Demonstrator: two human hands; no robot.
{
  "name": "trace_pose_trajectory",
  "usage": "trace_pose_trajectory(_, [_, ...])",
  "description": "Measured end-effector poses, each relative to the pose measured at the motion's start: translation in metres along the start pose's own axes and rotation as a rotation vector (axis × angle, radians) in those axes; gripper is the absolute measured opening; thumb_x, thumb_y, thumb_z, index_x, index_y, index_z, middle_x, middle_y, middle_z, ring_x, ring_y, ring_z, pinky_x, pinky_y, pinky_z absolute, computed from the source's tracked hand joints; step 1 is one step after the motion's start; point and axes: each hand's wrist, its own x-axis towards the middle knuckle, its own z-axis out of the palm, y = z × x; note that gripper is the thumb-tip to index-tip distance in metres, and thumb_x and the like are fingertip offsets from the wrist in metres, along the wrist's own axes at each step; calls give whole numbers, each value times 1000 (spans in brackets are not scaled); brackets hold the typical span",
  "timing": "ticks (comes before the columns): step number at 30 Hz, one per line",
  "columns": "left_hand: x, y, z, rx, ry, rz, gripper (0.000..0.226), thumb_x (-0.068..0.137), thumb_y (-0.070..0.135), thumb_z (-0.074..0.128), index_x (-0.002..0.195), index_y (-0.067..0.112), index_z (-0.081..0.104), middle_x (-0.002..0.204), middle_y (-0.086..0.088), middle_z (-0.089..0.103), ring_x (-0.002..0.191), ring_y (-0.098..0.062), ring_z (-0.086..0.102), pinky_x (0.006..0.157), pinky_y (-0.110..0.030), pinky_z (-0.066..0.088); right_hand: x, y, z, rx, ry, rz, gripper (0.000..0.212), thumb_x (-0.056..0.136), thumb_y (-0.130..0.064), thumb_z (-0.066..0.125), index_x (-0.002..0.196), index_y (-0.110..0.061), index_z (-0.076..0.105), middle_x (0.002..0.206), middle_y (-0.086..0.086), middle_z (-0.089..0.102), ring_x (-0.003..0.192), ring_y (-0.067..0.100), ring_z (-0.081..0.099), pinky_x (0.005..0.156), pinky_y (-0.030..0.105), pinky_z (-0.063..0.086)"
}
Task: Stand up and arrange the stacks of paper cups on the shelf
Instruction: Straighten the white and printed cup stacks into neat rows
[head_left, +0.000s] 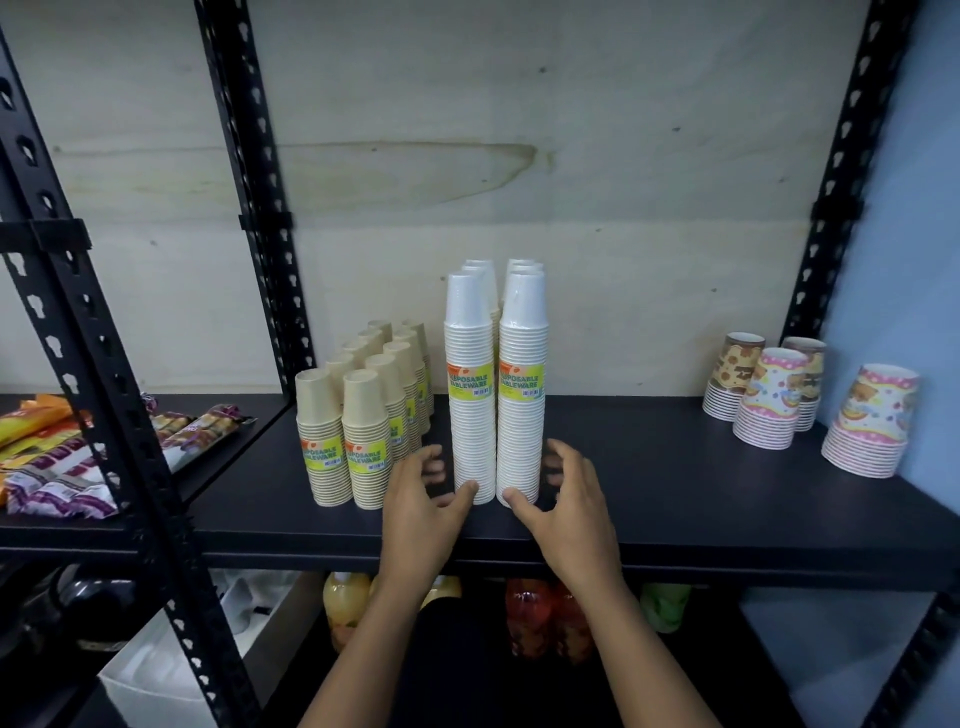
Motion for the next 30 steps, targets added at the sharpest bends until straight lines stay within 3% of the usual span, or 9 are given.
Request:
trace_pose_trajectory(2, [-15, 6, 2, 13, 60, 19, 38, 83, 22, 83, 113, 20, 60, 105, 3, 60, 94, -9, 64, 73, -20, 58, 2, 3, -5, 120, 1, 11, 75, 79, -46, 81, 142, -30, 44, 126, -15, 49, 111, -1, 53, 89, 26, 52])
trace_pose_trajectory(5, [-35, 21, 8, 1, 18, 3, 19, 87, 21, 78, 94, 20, 61, 88, 4, 65, 78, -5, 64, 69, -21, 54, 2, 7, -22, 267, 89, 33, 44, 83, -34, 80, 123, -26, 62, 115, -14, 61, 105, -1, 59, 91, 31, 55])
trace_pose_trajectory(7, [-41, 36, 15, -40, -65, -14, 13, 89, 20, 76, 90, 17, 64, 84, 2, 68, 76, -2, 63, 66, -14, 50, -2, 13, -39, 269, 145, 45, 25, 87, -30, 77, 110, -26, 67, 107, -15, 66, 100, -2, 62, 90, 31, 56])
trace_pose_trajectory(10, [-45, 62, 32, -77, -183, 12, 9, 90, 21, 74, 93, 17, 66, 85, 1, 70, 75, 3, 63, 65, -8, 48, -9, 27, -70, 233, 176, 57, 17, 89, -30, 75, 104, -26, 69, 103, -13, 69, 95, -1, 65, 86, 28, 56])
trace_pose_trajectory(16, [-50, 99, 88, -59, -417, 81, 15, 91, 29, 73, 101, 22, 65, 89, 5, 69, 79, 2, 63, 66, -6, 47, -13, 64, -140, 128, 293, 101, 15, 87, -28, 76, 100, -23, 71, 100, -10, 69, 91, 2, 67, 84, 29, 56])
trace_pose_trajectory(23, [-32, 125, 170, -4, -568, 123, 17, 89, 33, 74, 101, 23, 65, 95, 7, 67, 84, -5, 64, 70, -8, 48, 4, 118, -227, 41, 591, 222, 23, 86, -19, 76, 108, -15, 69, 110, 5, 65, 104, 24, 64, 93, 39, 52])
trace_pose_trajectory(30, [2, 151, 260, 15, -661, 127, 30, 86, 31, 78, 110, 17, 65, 107, 4, 67, 94, -10, 63, 82, -18, 48, 55, 145, -257, -104, 599, 291, 50, 84, -19, 77, 130, -9, 59, 136, 16, 48, 129, 30, 45, 99, 25, 33])
